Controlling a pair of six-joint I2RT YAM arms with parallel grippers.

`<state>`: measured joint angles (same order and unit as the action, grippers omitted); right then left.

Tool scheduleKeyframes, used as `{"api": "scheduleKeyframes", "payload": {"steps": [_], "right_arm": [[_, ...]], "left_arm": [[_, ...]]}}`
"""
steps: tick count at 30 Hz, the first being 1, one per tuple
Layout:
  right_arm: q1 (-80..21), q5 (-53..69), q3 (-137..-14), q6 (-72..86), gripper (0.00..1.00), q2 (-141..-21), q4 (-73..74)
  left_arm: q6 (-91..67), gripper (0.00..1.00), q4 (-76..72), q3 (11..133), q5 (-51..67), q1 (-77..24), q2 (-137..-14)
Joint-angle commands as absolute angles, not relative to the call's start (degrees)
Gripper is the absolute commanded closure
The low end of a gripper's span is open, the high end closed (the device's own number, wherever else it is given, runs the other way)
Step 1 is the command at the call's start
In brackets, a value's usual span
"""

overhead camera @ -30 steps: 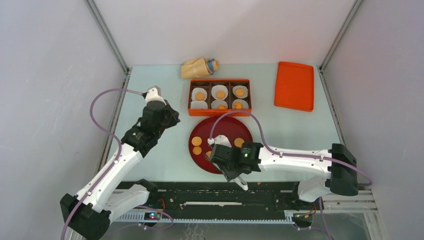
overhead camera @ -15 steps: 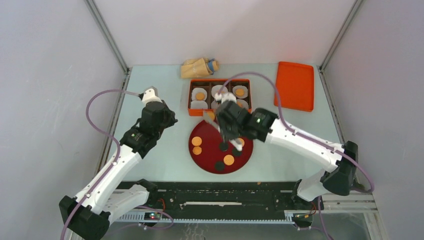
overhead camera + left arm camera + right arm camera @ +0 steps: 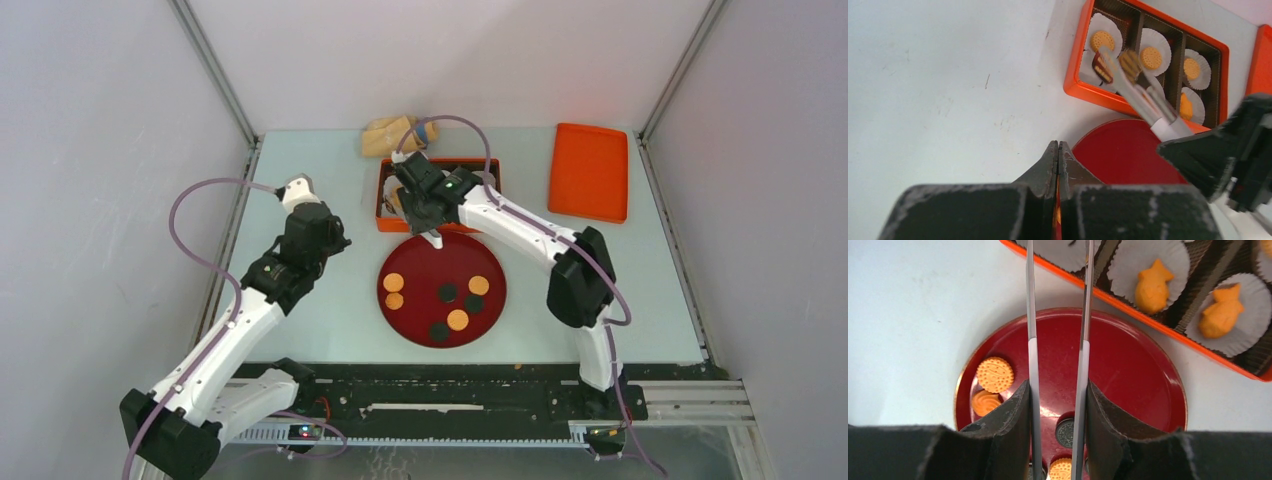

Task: Pack the cookies

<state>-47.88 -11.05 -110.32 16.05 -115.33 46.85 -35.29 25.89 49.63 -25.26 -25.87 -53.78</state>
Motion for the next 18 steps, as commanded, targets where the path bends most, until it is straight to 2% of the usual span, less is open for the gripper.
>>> {"api": "scheduleKeyframes", "payload": {"steps": [1,9,10,14,18], "right_arm": [[-46.64,-8.26,-112.76,13.99,0.77,-115.86,45.03],[-46.55,-5.28,-109.37,14.21,0.76,-115.97,44.13],[-46.78,-5.27,-109.49,14.07,0.74,-116.00,44.29],[-47.70,-7.43,-109.77,13.76,0.50,-115.90,45.21],[-47.90,-8.15,-109.72,13.80,0.48,-115.55,45.33]], "left_arm": [[-33.74,0.99,25.71,53.15,-27.06,-25.06,-53.79],[-33.99,0.99,25.45,53.34,-26.34,-24.96,-55.13],[-34.05,0.99,25.39,53.39,-26.23,-24.96,-55.31],[-33.97,0.95,25.20,53.54,-24.06,-24.96,-55.93],[-33.70,0.94,25.06,53.61,-23.00,-24.96,-56.19]]}}
